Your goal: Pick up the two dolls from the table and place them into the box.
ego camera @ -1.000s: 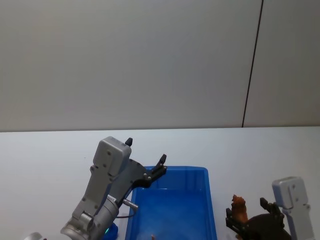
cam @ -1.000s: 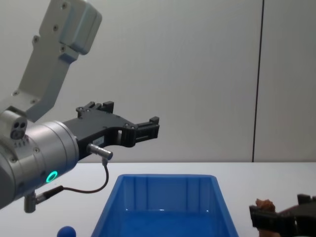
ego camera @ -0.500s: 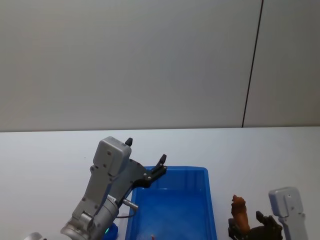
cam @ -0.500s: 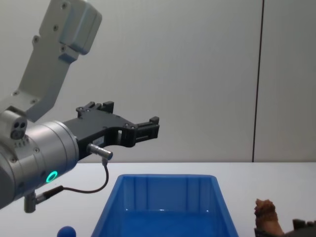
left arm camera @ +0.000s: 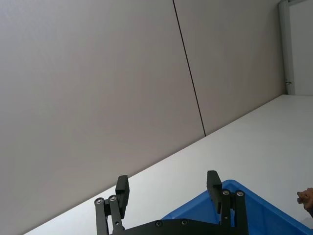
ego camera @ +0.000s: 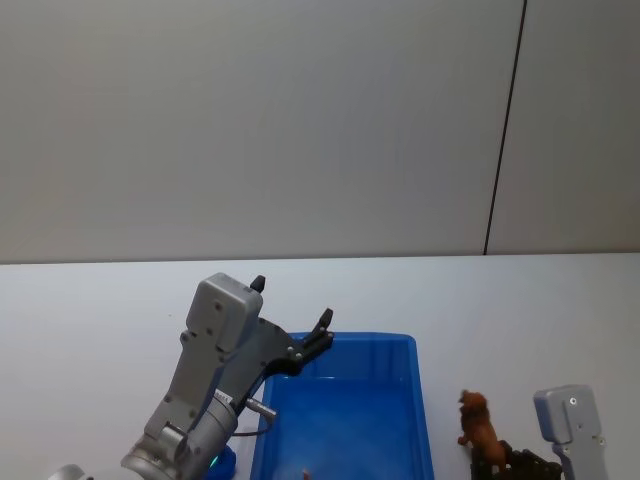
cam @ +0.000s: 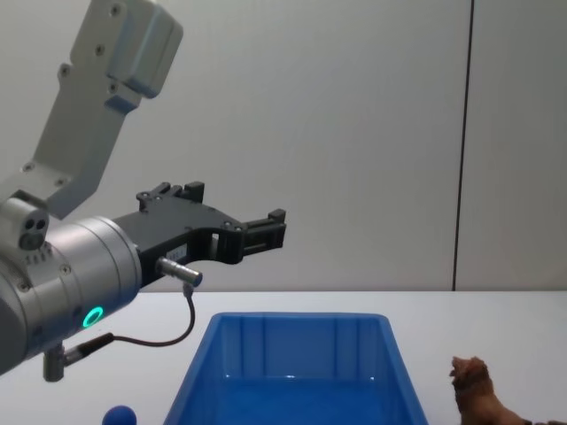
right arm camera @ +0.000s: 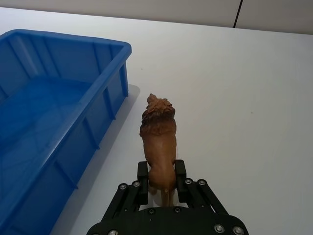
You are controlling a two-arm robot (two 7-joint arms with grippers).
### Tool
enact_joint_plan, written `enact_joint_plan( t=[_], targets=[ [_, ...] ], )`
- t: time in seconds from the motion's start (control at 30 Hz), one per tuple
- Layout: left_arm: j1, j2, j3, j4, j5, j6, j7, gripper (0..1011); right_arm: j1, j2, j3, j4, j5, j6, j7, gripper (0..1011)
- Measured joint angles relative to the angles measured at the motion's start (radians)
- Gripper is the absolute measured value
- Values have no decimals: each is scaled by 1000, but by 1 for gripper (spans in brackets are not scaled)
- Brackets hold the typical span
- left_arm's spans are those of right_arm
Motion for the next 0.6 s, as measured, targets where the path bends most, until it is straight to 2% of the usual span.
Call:
enact_joint_plan(
  t=[0.13,0.6],
  targets=[
    [0,0,0,0,0,0,0,1002,-3,0,0,-1,-7,-9,-1,287],
    [0,0,0,0,0,0,0,1002,-13,6,0,-59,-57,-90,4,287]
  ],
)
